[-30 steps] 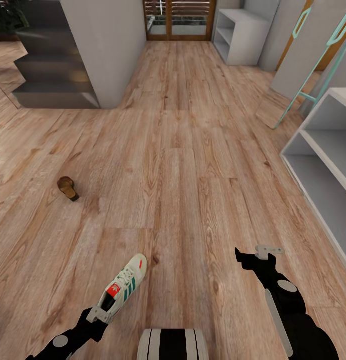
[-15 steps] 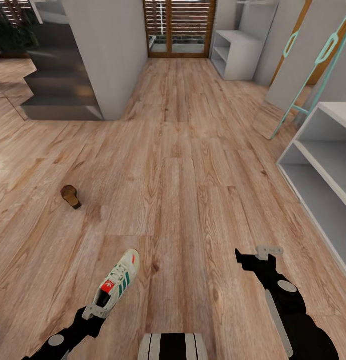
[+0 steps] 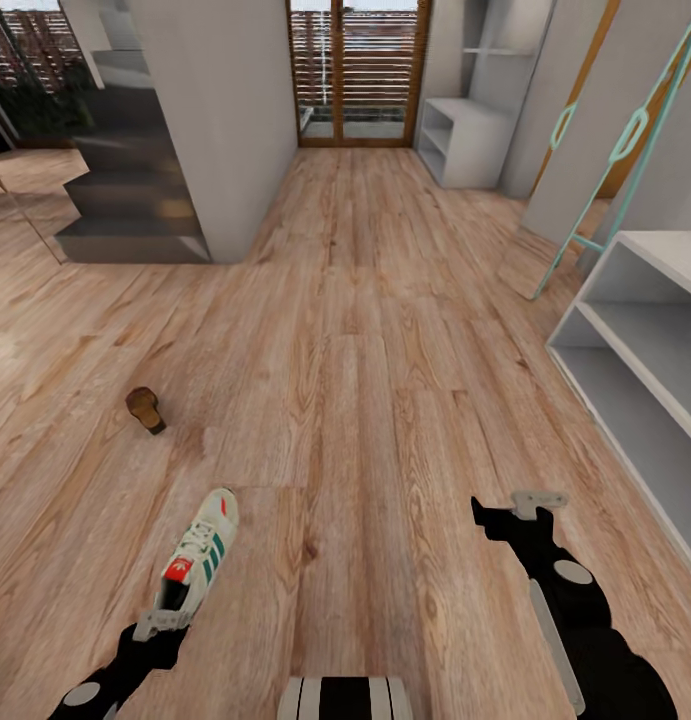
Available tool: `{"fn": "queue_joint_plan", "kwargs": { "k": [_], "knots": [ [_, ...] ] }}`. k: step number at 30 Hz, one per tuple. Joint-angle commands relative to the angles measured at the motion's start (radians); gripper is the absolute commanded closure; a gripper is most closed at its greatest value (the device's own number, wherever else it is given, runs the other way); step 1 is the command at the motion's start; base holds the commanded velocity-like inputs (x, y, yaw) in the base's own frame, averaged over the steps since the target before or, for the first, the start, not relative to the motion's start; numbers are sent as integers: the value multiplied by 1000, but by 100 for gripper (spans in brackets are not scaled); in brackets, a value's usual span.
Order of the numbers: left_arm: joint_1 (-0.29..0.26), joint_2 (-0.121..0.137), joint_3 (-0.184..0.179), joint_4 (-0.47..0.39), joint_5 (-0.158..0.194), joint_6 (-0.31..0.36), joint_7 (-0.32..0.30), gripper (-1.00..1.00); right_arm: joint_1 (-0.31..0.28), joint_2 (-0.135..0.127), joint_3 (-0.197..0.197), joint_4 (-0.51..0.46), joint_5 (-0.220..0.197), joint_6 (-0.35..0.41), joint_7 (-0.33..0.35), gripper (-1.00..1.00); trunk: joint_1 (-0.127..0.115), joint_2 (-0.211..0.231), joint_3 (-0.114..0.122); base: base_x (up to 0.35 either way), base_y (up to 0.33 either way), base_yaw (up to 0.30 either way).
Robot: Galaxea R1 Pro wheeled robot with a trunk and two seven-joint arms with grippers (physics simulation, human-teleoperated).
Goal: Pick up the two gym shoes and the two sandals from the corridor floor and place them onto the hallstand (shoe rack) in the corridor, making sure they are on the rack and not on the floor. Arrange them so the two gym shoes are next to each other and the two sandals are next to each other.
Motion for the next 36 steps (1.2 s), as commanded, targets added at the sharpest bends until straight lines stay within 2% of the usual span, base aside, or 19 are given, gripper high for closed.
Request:
{"fn": "queue_joint_plan", "kwargs": {
  "k": [1, 2, 5, 7, 9, 10, 13, 14, 16, 17, 19, 22, 24, 29, 36],
  "knots": [
    [2, -1, 16, 3, -12, -31, -7, 100, 0, -1, 0, 1, 29, 5, 0, -100, -1, 0, 5, 0, 0, 0],
    [3, -1, 23, 4, -10, -53, -6, 100, 2, -1, -1, 7, 55, 4, -1, -100, -1, 0, 10, 0, 0, 0],
    [4, -1, 32, 8, 3, -81, -4, 100, 5, 0, -2, 37, 90, -1, -3, -100, -2, 1, 26, 0, 0, 0],
    [4, -2, 35, 18, 25, -94, -3, 100, 16, 1, -2, 68, 103, -15, -3, -100, -3, 1, 37, 0, 0, 0],
    [5, -2, 36, 39, 67, -103, 0, 100, 38, 0, -3, 128, 110, -64, -4, -100, -4, 2, 48, 0, 0, 0],
    [5, -1, 37, 51, 92, -106, 0, 100, 49, 0, -4, 173, 111, -112, -4, -100, -5, 2, 53, 0, 0, 0],
    [6, 1, 38, 68, 136, -110, 1, 100, 62, 1, -17, 274, 113, -226, -4, -100, -6, 3, 69, 0, 0, 0],
    [6, 1, 38, 78, 157, -111, 3, 100, 67, 2, -40, 365, 114, -324, -4, -100, -6, 3, 75, 0, 0, 0],
    [7, 0, 38, 88, 164, -115, 7, 100, 68, 2, -57, 437, 113, -394, -3, -100, -7, 4, 86, 0, 0, 0],
    [7, 0, 38, 101, 170, -125, 11, 100, 70, 3, -71, 502, 113, -458, -3, -100, -8, 4, 91, 0, 0, 0],
    [7, 0, 38, 116, 173, -144, 18, 100, 70, 3, -81, 560, 113, -517, -3, -100, -9, 4, 102, 0, 0, 0],
    [8, -1, 39, 166, 178, -220, 57, 100, 71, 1, -95, 712, 113, -667, -2, -100, -10, 5, 118, 0, 0, 0],
    [8, -2, 39, 215, 181, -275, 100, 100, 71, 2, -100, 878, 112, -808, -3, -100, -11, 5, 129, 0, 0, 0],
    [8, -2, 39, 226, 183, -286, 109, 100, 71, 2, -101, 949, 111, -859, -4, -100, -13, 7, 156, 0, 0, 0],
    [8, -2, 39, 229, 184, -287, 110, 100, 71, 4, -101, 963, 111, -867, -4, -100, -16, 8, 194, 0, 0, 0]
  ]
}}
